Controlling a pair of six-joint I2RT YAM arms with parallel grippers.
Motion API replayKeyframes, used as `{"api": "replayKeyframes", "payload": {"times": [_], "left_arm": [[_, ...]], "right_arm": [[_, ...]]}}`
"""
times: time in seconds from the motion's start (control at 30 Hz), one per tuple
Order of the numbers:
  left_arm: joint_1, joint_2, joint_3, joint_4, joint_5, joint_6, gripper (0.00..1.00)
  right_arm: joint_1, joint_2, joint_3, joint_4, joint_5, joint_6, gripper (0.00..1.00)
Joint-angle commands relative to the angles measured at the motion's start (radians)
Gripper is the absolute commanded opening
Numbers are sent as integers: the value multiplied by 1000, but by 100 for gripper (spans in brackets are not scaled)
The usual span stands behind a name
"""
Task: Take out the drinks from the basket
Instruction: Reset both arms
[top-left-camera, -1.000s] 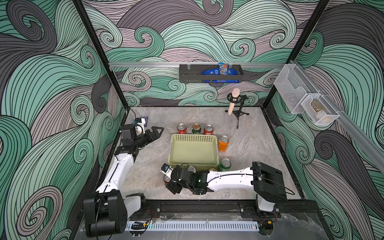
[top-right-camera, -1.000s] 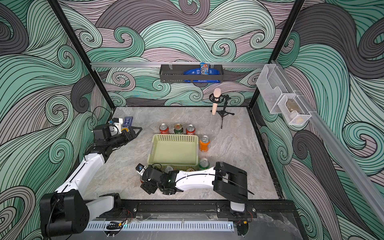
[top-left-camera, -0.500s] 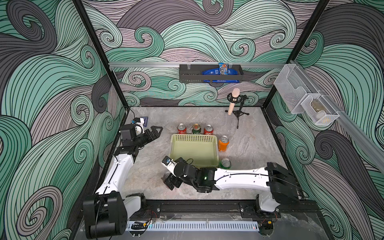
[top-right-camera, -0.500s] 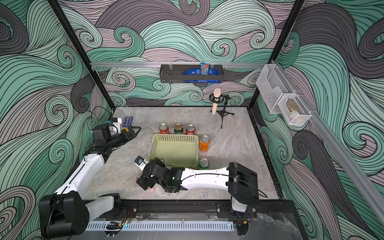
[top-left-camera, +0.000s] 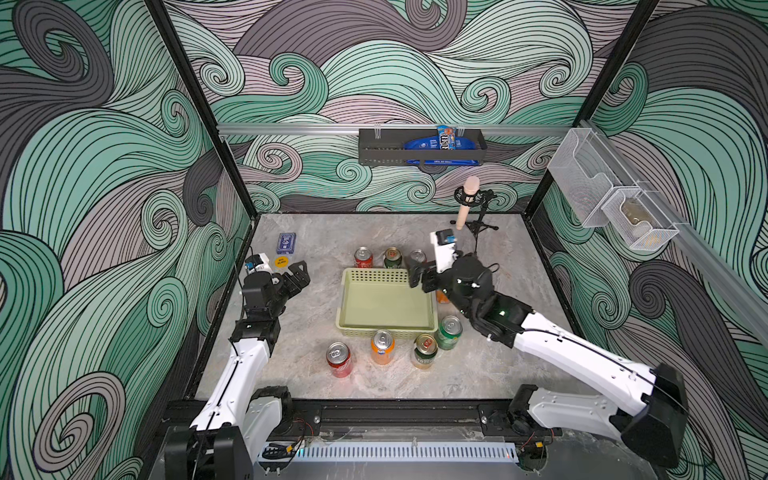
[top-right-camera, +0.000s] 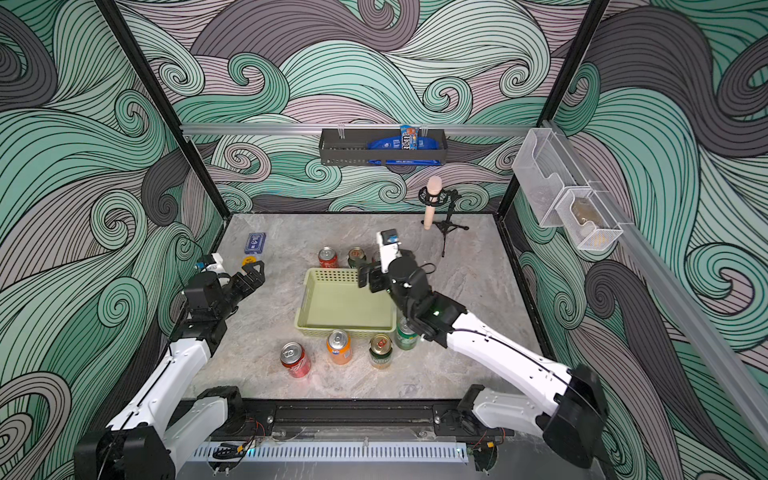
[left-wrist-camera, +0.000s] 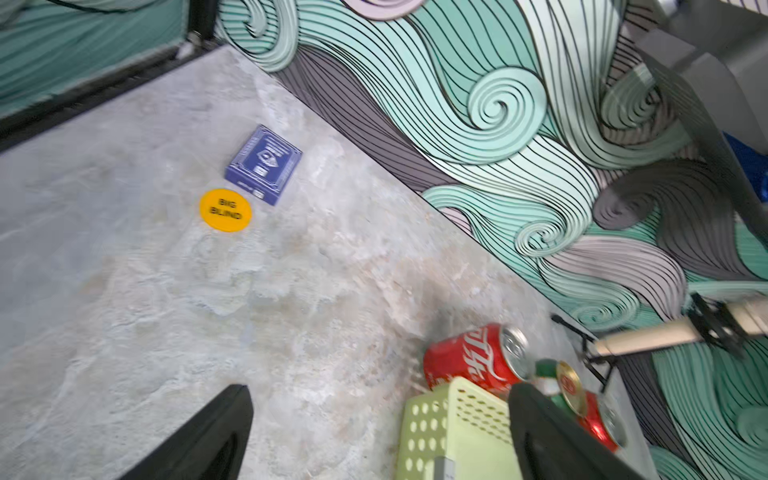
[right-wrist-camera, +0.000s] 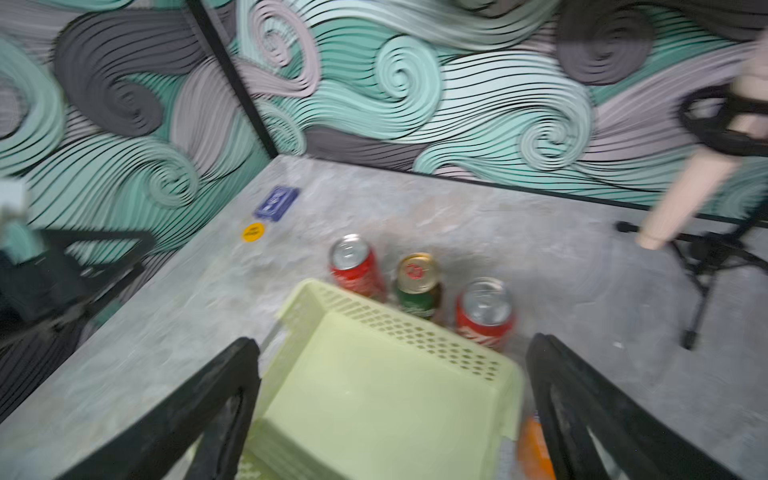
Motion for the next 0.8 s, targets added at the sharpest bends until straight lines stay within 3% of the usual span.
{"api": "replayKeyframes", "payload": {"times": [0.0, 0.13, 0.3, 0.47, 0.53, 0.57, 0.67, 0.77], "left_arm": [[-57, -47, -62, 151, -309, -20, 99], [-140, 1, -86, 262, -503, 98, 99], [-158, 160, -147, 509, -534, 195, 99], [-157, 333, -196, 794, -521, 330, 99], [-157, 380, -174, 775, -497, 397, 99], [-155, 399, -167, 744, -514, 364, 99], [-155, 477, -237, 994, -512, 437, 99], [-151, 472, -178, 870, -479, 443, 99]], "right_arm": [[-190, -40, -68, -12, -71, 35, 100], [-423, -21, -143, 5, -85, 17, 100], [-625, -1, -291, 179, -68, 10, 100], [-714, 0, -423, 386, 27, -83, 100], [-759, 2, -468, 463, -31, -83, 100], [-772, 4, -496, 516, -52, -87, 100], [-774, 21, -553, 646, -55, -121, 100], [-774, 74, -573, 727, -49, -140, 100]]}}
